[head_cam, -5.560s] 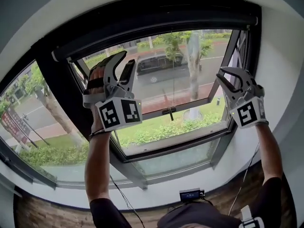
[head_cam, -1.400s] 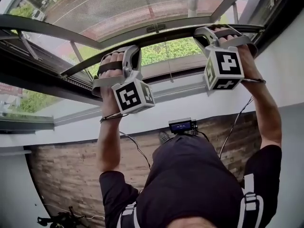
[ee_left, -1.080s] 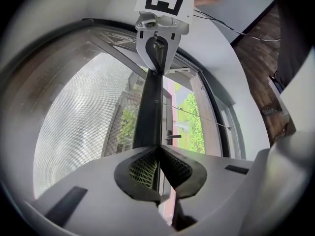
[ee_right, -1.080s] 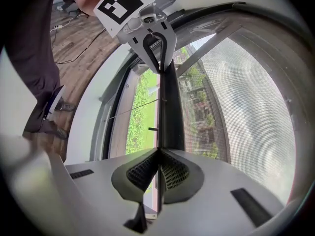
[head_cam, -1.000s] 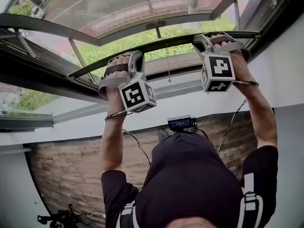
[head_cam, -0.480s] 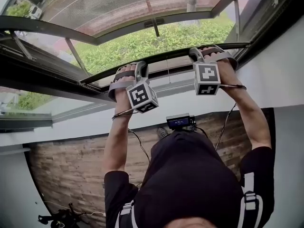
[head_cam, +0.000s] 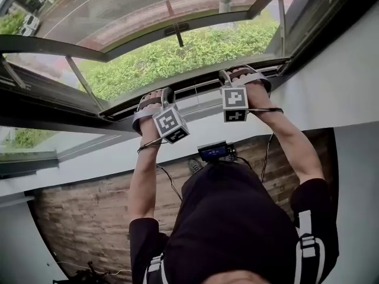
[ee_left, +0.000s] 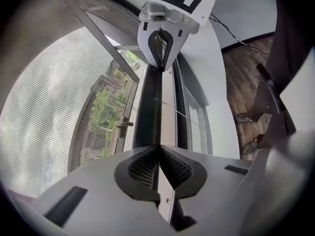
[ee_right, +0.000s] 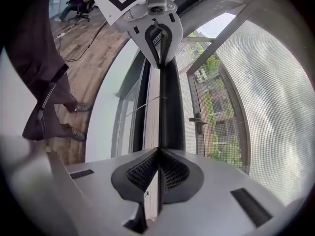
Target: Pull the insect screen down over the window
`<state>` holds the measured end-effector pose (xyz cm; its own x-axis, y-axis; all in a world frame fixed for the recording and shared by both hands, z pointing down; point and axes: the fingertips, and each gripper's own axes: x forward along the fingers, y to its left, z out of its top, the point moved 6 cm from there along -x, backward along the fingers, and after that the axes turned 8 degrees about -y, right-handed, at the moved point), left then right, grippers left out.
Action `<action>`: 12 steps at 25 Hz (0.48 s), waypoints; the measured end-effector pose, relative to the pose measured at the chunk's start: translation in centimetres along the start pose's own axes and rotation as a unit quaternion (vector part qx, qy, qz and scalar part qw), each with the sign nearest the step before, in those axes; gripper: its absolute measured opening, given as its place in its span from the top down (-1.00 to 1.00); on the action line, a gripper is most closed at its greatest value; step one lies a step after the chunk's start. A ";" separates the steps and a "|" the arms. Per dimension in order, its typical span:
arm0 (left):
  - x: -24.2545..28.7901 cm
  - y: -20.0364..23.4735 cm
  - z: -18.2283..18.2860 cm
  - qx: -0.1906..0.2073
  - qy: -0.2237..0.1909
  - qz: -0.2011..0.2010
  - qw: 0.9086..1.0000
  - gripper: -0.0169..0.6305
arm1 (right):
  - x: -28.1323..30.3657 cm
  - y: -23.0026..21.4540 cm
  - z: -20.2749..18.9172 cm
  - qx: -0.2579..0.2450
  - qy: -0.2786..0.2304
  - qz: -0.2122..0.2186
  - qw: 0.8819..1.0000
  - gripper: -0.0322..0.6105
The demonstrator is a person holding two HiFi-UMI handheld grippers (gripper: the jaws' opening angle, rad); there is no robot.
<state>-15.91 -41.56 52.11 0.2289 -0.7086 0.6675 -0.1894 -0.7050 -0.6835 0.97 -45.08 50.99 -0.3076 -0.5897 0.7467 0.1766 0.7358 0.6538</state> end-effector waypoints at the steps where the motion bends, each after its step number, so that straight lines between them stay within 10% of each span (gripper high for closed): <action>1: 0.3 -0.4 -0.2 -0.001 0.003 -0.004 1.000 0.88 | 0.4 0.3 0.1 0.002 -0.002 0.001 1.000 0.84; 12: 4.9 -4.3 0.0 -0.013 0.030 -0.013 0.999 0.88 | 4.3 4.1 -2.2 0.014 -0.010 0.030 0.999 0.84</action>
<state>-14.01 -42.02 58.34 0.1774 -0.6901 0.7016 -0.2098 -0.7231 -0.6581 2.44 -45.32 57.17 -0.3166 -0.5377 0.7814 0.1681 0.7790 0.6041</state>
